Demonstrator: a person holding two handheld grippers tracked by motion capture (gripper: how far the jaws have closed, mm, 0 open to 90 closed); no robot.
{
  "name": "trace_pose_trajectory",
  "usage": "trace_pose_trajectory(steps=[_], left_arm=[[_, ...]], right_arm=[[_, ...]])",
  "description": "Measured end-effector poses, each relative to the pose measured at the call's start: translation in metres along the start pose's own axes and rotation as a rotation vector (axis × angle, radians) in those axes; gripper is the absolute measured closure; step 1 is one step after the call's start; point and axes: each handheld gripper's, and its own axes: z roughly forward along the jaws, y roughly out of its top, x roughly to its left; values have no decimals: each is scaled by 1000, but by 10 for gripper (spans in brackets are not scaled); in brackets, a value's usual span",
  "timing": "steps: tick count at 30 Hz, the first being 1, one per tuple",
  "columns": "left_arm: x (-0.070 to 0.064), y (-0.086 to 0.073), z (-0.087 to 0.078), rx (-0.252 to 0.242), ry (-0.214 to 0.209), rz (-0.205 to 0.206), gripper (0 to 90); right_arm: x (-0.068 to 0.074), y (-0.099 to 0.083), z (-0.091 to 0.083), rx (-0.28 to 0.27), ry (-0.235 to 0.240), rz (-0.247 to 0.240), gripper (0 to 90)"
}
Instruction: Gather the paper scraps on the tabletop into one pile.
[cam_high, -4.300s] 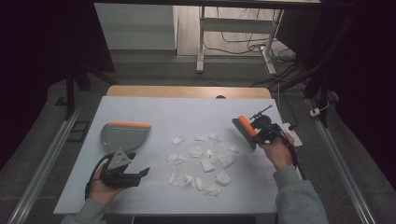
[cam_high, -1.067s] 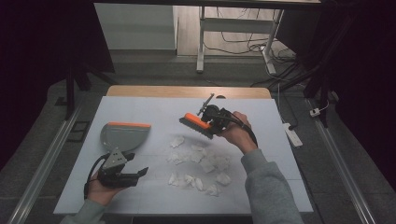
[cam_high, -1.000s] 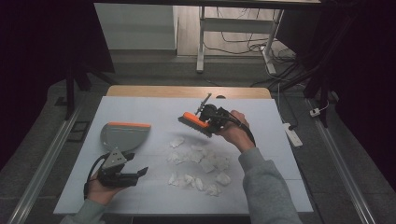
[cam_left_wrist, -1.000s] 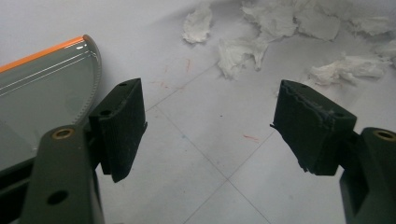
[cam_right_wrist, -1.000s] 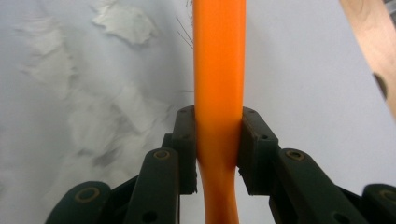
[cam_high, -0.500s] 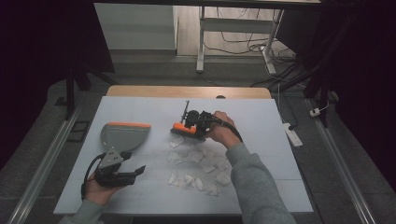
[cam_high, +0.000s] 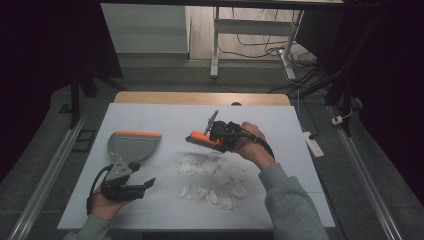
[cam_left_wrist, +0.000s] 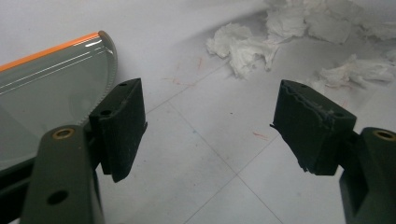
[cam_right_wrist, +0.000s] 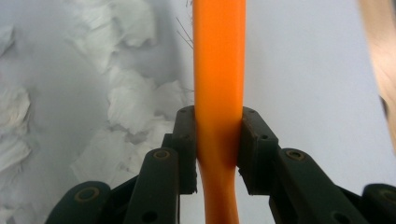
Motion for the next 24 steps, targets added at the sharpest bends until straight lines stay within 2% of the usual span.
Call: trace_pose_trajectory(steps=[2,6,7,9,11,13,20,22,24], left_arm=[[1,0,0,1,3,2,261],[1,0,-1,-1,5,-2,261],[1,0,-1,0,6,-2,261],[1,0,-1,2,6,2,261],[0,0,0,4,4,3,261],[0,0,1,7,3,5,261],[2,0,-2,-1,9,-3,261],[3,-1,-2,-2,11,-5,261],[3,-1,-3,-4,14,-6,261]], right_arm=[[0,-2,-5,-24,-22,48,709],[5,0,-10,-64,3,105,709],[5,1,-10,-80,21,116,709],[6,0,-12,-139,97,163,709],[8,1,-15,-162,109,168,709],[9,1,-16,-157,94,172,709],[20,9,-19,-154,124,216,709],[25,14,-18,-153,133,243,709],[30,20,-16,-162,164,286,709]])
